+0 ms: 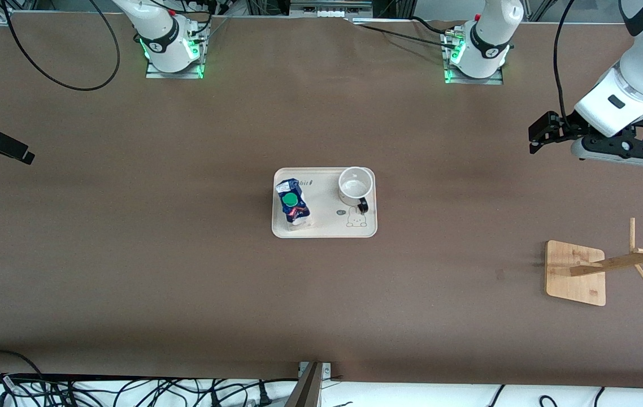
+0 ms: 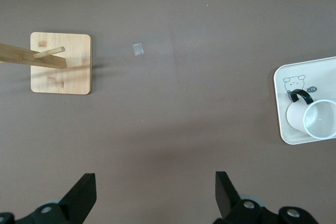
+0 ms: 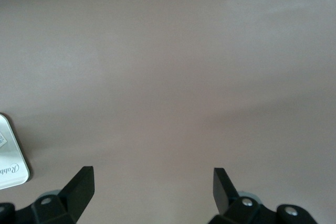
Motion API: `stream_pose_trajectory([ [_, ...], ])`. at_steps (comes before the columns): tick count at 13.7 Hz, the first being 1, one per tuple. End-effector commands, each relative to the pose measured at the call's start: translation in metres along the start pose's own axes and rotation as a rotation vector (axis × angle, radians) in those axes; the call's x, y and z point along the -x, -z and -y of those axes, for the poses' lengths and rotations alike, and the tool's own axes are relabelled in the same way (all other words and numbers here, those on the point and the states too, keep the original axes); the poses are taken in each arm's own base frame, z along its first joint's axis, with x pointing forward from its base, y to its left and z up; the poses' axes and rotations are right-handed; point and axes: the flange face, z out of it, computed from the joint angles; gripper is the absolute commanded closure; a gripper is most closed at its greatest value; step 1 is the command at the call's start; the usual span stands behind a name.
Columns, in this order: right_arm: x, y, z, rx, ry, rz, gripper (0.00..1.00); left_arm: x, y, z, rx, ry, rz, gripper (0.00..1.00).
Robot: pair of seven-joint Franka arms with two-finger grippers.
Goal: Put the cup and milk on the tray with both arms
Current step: 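Set the mug on the tray and withdraw both grippers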
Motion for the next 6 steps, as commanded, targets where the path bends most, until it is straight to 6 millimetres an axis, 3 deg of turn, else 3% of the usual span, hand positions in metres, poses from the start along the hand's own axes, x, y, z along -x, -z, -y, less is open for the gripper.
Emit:
stream_pose_trajectory([
  [1, 0.001, 0.021, 0.01, 0.025, 0.033, -0.026, 0.0, -0.001, -0.003, 0.017, -0.034, -0.047, 0.0, 0.0],
  [6, 0.003, 0.031, 0.005, 0.013, 0.026, -0.031, 0.0, -0.006, -0.004, 0.044, -0.04, -0.007, 0.033, 0.0],
])
